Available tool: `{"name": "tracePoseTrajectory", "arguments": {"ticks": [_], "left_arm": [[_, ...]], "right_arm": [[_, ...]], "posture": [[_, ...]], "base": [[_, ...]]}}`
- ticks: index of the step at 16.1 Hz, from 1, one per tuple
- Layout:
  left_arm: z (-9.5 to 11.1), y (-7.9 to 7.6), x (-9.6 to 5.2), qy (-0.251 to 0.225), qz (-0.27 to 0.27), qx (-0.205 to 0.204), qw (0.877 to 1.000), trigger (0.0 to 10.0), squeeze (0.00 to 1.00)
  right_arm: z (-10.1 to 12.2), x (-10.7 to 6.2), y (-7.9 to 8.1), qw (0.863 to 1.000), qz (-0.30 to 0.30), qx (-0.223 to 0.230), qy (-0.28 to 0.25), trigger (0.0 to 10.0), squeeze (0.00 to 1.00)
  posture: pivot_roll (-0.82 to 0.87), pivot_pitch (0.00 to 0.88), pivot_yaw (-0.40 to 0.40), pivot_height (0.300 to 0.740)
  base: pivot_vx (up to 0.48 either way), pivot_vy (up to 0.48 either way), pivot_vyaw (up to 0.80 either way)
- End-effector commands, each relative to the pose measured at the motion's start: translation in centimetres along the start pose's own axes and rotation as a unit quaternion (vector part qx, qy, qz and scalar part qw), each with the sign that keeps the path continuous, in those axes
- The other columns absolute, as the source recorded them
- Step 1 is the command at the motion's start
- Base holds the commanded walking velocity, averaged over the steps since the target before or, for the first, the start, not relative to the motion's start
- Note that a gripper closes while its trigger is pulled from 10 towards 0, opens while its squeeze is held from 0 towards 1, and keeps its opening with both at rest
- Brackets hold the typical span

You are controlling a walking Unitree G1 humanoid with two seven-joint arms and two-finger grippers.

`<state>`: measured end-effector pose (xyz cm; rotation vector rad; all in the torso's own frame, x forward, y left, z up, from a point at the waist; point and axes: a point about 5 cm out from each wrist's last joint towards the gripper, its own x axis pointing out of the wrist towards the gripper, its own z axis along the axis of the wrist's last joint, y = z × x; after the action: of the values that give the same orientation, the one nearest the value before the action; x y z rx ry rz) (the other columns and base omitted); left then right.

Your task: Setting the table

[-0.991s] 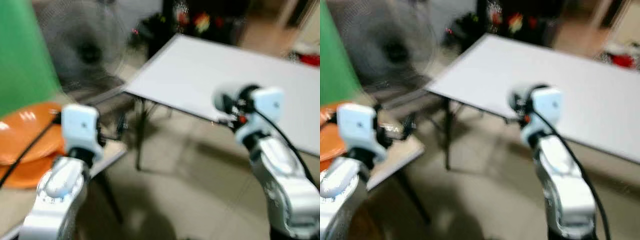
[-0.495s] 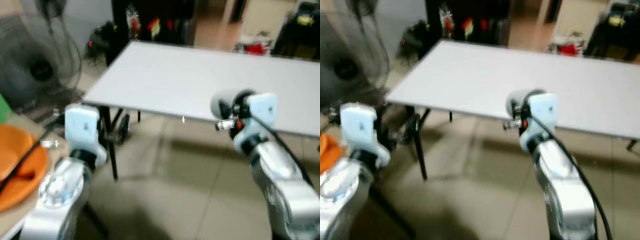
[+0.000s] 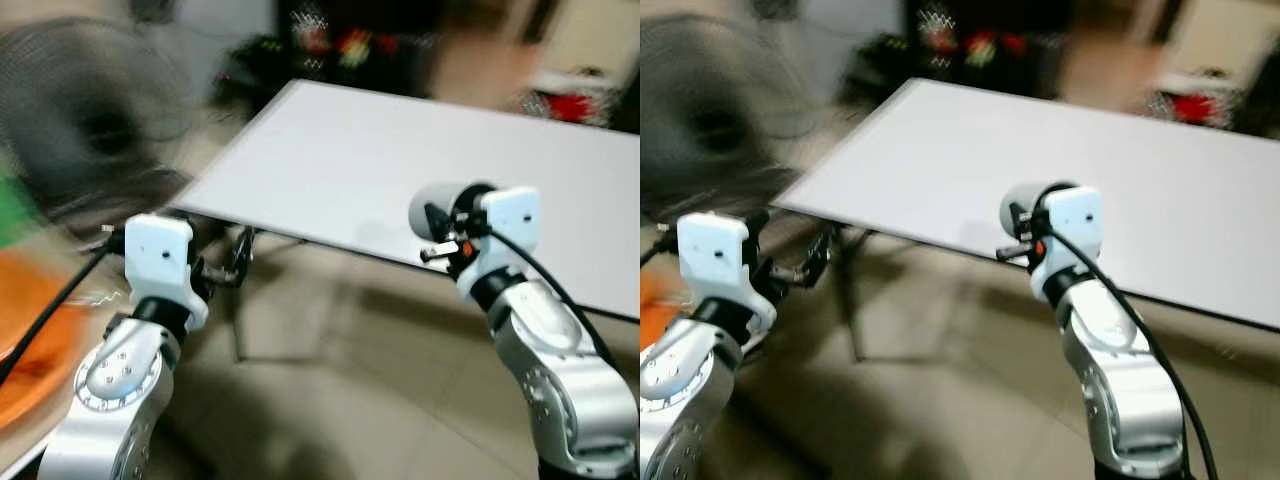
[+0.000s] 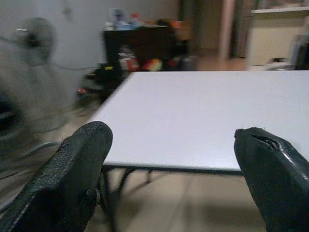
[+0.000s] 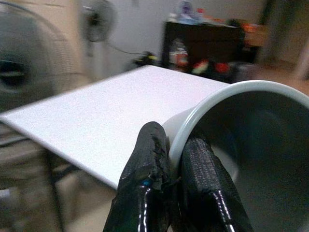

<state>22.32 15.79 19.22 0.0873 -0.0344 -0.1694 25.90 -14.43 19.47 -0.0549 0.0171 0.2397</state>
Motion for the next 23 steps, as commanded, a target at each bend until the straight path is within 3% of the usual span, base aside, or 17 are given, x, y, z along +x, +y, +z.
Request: {"name": "tracePoseTrajectory", "arguments": {"ticks": [1,15,20,23], "left_arm": [[-0.1,-0.5,0.1,0.002,-0.013,-0.005,1.000,10.0,0.00],[-0.3,0.1,0.4,0.008,-0.025,0.010,1.000,10.0,0.00],[-0.6,-0.3,0.9,0.006,-0.042,0.003,0.999,10.0,0.00],[-0.8,-0.4,0.9,0.011,-0.043,0.010,0.999,10.0,0.00]], "right_arm": [[0.1,-0.3,-0.8,1.000,-0.017,-0.006,0.000,10.0,0.00],[0.0,0.2,-0.3,1.000,-0.007,-0.003,0.005,10.0,0.00],[0.1,0.4,-0.2,1.000,-0.003,-0.014,0.010,10.0,0.00],[0.5,0.9,-0.1,0.999,0.032,-0.037,0.013,10.0,0.00]], "posture": [[-0.04,0.000,-0.023,0.740],[-0.04,0.000,0.001,0.740],[-0.06,0.000,-0.002,0.740],[-0.03,0.000,-0.020,0.740]], "base": [[0.379,0.000,0.00],[0.372,0.000,0.00],[0.355,0.000,-0.75],[0.330,0.000,0.00]]}}
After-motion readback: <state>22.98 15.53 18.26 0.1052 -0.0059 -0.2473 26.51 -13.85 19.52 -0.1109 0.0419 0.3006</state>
